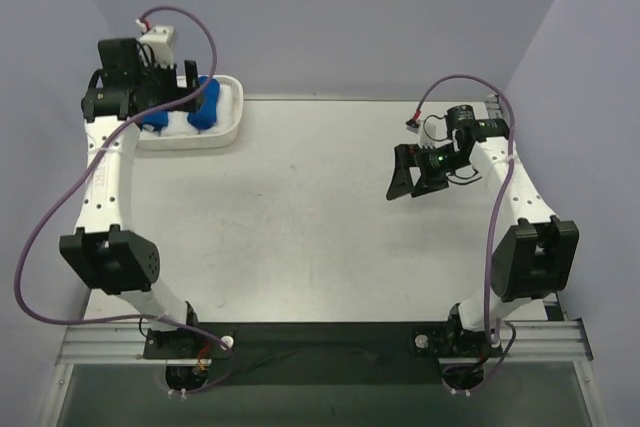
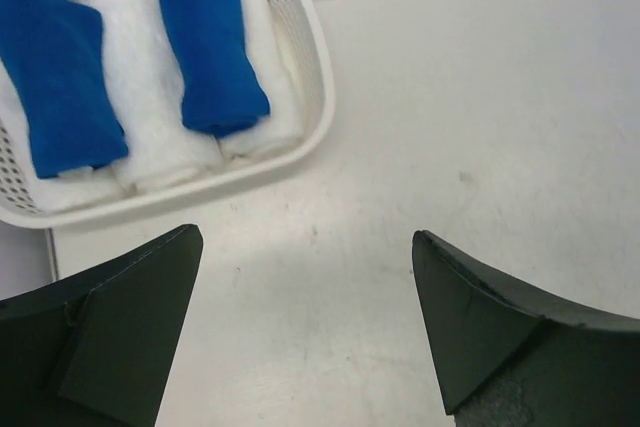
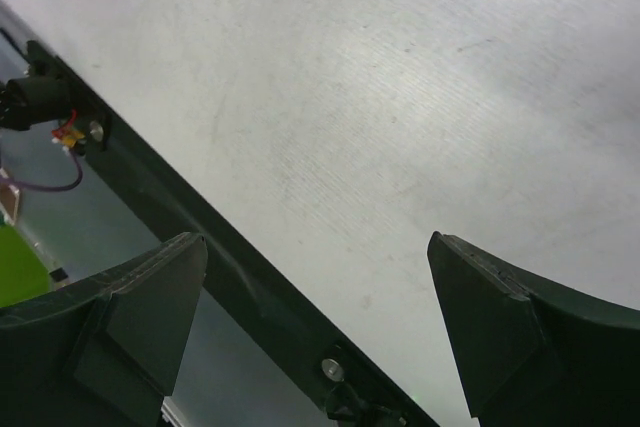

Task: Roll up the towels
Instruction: Place the rolled towel into the container

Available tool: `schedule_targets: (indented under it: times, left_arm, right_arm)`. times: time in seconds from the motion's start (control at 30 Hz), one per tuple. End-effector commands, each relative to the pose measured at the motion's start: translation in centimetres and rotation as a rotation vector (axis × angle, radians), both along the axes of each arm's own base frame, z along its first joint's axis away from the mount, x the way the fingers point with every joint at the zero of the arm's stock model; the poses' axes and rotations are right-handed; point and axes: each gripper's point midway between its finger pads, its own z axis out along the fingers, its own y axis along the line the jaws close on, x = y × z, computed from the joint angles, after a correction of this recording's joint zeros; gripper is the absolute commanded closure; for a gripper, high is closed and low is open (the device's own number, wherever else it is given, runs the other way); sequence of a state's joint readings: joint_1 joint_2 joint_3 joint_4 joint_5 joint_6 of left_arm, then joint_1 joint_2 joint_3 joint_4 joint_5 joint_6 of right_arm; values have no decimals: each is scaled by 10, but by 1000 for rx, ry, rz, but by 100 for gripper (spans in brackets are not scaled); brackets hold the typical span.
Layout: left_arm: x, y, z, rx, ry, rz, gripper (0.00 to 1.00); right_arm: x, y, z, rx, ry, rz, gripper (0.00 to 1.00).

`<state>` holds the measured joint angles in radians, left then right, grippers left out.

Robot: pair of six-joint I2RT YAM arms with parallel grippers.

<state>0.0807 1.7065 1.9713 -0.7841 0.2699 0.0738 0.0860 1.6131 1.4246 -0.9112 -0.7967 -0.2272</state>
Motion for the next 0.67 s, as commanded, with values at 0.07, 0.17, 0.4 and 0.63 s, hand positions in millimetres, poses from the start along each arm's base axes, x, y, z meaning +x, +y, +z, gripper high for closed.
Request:
schedule_targets:
  times: [0.07,0.17,0.4,0.63]
  left_arm:
    - [-71,-34,-66,-12,192,-156,3]
    - [-107,-34,-112,53,295,-150,3]
    - [-173,-66,-182,132,373,-229,3]
    - [-190,-82,-187,102,348,-287,3]
  right_arm:
    - [-15,-33,-14,-189,-8,-195,0]
    - [-18,-35,-15,-189,-81,-259,0]
    - [-49,-53,-47,-292,-163,-243,0]
    - [-65,-55,-50,-294,-205,-228,0]
